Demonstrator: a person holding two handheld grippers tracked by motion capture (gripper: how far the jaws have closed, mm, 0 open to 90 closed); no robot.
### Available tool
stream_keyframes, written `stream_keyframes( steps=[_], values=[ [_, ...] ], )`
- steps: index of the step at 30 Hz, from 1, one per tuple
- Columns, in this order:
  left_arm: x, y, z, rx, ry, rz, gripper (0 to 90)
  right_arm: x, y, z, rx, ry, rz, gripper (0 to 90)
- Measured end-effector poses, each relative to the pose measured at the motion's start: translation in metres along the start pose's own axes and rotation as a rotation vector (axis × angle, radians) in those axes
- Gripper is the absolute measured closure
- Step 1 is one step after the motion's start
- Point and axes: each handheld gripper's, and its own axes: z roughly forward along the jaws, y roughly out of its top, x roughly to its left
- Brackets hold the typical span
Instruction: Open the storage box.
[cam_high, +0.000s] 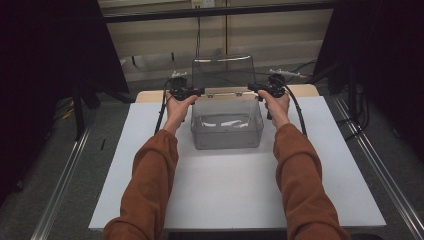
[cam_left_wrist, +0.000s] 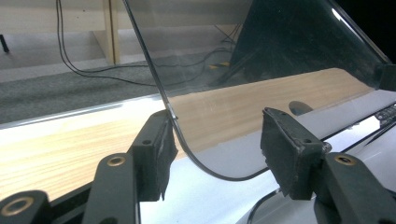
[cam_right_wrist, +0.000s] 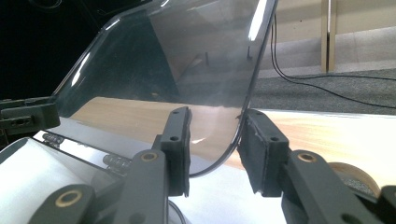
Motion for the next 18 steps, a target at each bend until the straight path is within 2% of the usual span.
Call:
stream_keyframes(
  steps=[10, 16, 18],
  values=[
    [0.0031, 0.0, 0.0, 0.011, -0.019, -0.011, 44.7, -0.001, -0.0006, 0.0004, 0.003, 0.004, 0.004, 61.6],
    [0.0056, -0.0009, 0.0014, 0.017, -0.033, -0.048, 44.2, -0.0033, -0.0024, 0.001, 0.014, 0.024, 0.031, 60.3],
    [0.0053, -0.0006, 0.0012, 0.019, -0.032, -0.049, 44.2, -0.0037, -0.0026, 0.0012, 0.015, 0.027, 0.035, 60.3]
  ],
)
